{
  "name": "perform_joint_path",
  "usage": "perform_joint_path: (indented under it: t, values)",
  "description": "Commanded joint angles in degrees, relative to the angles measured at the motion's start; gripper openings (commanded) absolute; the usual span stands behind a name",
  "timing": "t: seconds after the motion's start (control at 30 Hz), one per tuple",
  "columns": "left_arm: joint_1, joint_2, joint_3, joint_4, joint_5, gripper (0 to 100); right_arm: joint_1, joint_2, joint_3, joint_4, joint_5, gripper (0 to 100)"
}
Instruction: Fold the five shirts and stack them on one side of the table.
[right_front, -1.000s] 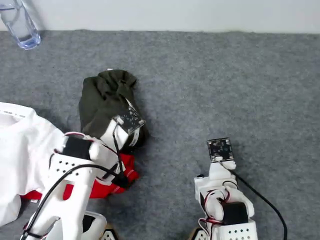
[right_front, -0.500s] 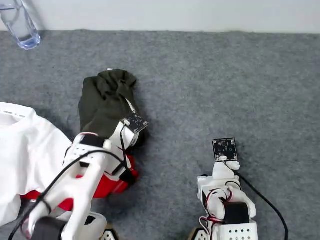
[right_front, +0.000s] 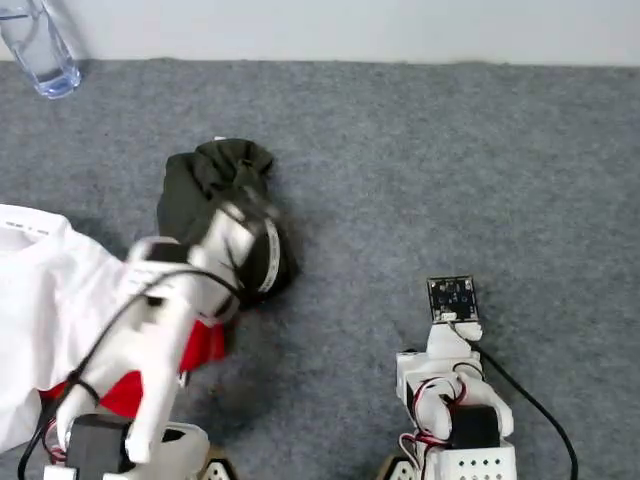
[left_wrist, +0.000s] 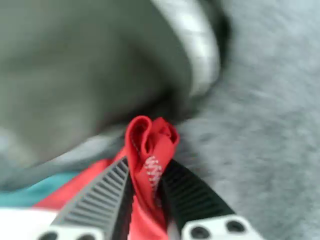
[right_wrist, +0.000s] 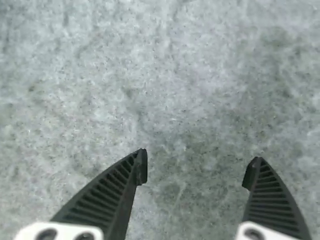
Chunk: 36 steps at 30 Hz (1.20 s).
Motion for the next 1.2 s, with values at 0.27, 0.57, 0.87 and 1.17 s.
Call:
perform_joint_path:
  t: [0.27, 0.57, 0.87, 1.17]
  values:
    - [-29.4, 0.7, -34.2, 2.7, -0.7, 1, 0.3, -0.3, -1.3, 0.0, -0.2, 31.8]
    - [-42.9, 4.0, -33.7, -16.3, -0.4, 1, 0.4, -0.3, -1.3, 0.0, -0.2, 31.8]
    - [-50.8, 21.2, -34.1, -25.0, -0.4, 12, 0.4, -0.3, -1.7, 0.1, -0.2, 31.8]
    - [-54.6, 16.8, -39.2, -15.2, 4.9, 32, 0.5, -0.2, -3.0, 0.2, -0.1, 31.8]
